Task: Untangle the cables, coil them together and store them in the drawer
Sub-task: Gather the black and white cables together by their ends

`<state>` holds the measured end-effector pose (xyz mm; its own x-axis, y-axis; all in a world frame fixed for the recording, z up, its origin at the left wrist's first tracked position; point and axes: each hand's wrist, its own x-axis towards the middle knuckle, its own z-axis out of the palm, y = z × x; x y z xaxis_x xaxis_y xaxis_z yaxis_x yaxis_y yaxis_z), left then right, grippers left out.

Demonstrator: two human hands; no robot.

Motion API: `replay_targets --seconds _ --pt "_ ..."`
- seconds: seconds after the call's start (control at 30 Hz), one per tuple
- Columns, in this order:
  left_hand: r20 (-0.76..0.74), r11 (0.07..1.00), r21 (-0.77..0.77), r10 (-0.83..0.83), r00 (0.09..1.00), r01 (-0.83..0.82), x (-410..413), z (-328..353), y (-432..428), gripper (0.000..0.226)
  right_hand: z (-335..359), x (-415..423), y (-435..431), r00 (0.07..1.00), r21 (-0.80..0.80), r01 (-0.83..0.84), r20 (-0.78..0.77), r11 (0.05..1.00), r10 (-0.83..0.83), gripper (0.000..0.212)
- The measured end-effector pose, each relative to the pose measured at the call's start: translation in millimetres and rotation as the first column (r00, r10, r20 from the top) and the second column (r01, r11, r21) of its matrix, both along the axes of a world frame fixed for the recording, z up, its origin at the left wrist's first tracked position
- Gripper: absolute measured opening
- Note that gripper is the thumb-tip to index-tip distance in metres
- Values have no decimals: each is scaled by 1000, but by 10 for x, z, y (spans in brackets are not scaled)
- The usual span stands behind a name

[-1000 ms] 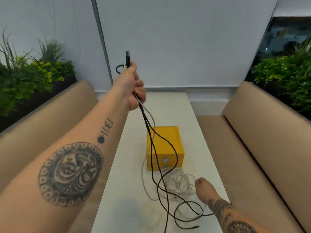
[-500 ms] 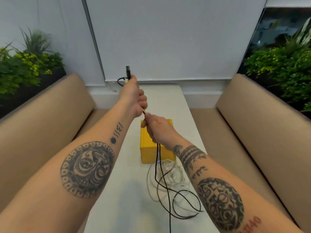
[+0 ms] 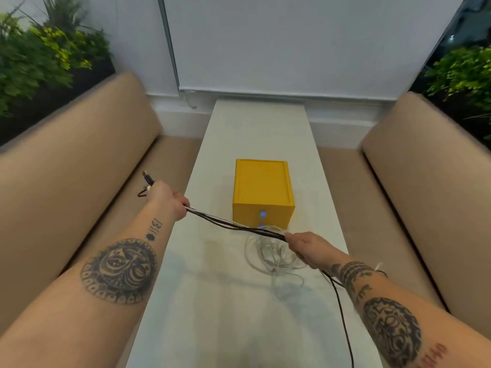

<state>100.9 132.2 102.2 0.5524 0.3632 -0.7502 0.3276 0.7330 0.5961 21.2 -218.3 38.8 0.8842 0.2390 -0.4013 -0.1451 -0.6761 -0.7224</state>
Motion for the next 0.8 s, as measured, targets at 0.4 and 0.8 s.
replay_targets --seconds 0.4,0.8 --pt "-76 985 -172 -11 997 -3 -278 -788 213 24 723 499 63 978 120 -22 -204 993 46 46" --pt "214 683 517 -687 694 517 -127 59 -385 70 1470 664 732 969 -98 -238 -97 966 228 48"
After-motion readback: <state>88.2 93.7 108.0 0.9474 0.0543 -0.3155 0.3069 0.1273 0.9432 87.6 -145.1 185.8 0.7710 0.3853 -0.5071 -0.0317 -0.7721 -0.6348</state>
